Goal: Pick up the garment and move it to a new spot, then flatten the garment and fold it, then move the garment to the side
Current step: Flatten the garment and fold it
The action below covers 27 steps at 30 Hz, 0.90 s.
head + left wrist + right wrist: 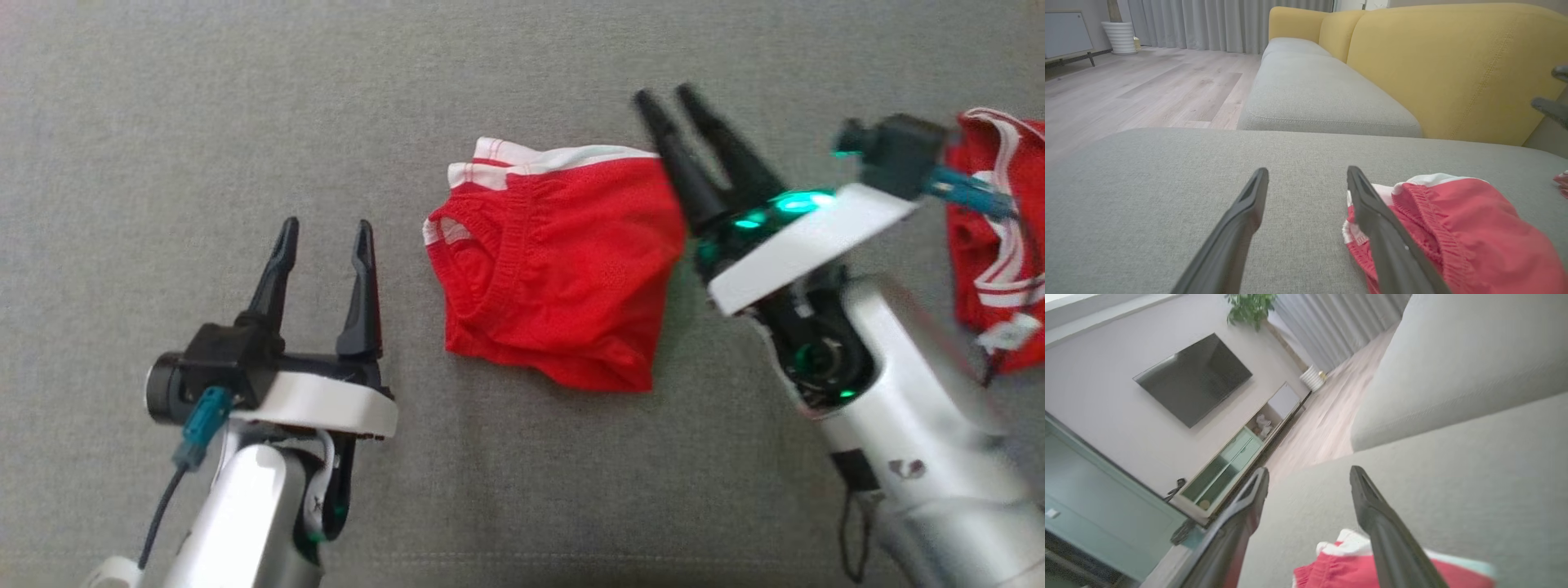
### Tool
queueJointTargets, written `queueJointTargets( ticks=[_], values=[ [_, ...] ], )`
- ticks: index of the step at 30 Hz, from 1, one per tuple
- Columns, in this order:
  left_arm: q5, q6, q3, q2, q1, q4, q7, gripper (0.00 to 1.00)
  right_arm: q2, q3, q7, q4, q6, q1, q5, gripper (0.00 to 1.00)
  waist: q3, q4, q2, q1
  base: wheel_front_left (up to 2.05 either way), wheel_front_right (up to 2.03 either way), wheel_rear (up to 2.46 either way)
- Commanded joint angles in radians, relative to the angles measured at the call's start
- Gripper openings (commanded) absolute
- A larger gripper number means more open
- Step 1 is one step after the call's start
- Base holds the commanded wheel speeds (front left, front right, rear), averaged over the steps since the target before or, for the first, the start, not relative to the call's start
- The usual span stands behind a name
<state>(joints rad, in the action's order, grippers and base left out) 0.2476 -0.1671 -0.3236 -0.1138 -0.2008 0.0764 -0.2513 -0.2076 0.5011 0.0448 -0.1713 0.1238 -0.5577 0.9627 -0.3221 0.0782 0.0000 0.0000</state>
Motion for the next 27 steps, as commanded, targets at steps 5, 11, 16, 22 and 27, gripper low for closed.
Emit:
queueJointTargets(
  ticks=[5, 11, 16, 22, 27],
  values=[
    [-0.011, -0.004, 0.047, -0.029, -0.018, -0.034, -0.010, 1.00, -0.044, -0.073, -0.075, 0.048, 0.007, 0.084, -0.090, 1.00, 0.015, -0.029, 0.0000, 0.0000, 0.00, 0.00, 0.00],
    [-0.010, -0.009, 0.056, -0.047, -0.007, -0.044, -0.010, 1.00, -0.082, -0.223, -0.106, 0.071, 0.007, 0.212, -0.229, 1.00, 0.026, -0.054, 0.0000, 0.0000, 0.00, 0.00, 0.00],
    [-0.006, -0.014, 0.064, -0.062, 0.006, -0.051, -0.006, 1.00, -0.052, -0.329, -0.106, 0.116, 0.007, 0.295, -0.358, 1.00, 0.036, -0.072, 0.0000, 0.0000, 0.00, 0.00, 0.00],
    [-0.004, -0.021, 0.072, -0.079, 0.019, -0.060, 0.000, 1.00, -0.013, -0.391, -0.076, 0.174, 0.007, 0.345, -0.492, 1.00, 0.047, -0.085, 0.0000, 0.0000, 0.00, 0.00, 0.00],
    [-0.003, -0.023, 0.074, -0.090, 0.023, -0.067, 0.004, 1.00, 0.010, -0.411, -0.052, 0.219, 0.007, 0.370, -0.550, 1.00, 0.051, -0.088, 0.0000, 0.0000, 0.00, 0.00, 0.00]
  ],
)
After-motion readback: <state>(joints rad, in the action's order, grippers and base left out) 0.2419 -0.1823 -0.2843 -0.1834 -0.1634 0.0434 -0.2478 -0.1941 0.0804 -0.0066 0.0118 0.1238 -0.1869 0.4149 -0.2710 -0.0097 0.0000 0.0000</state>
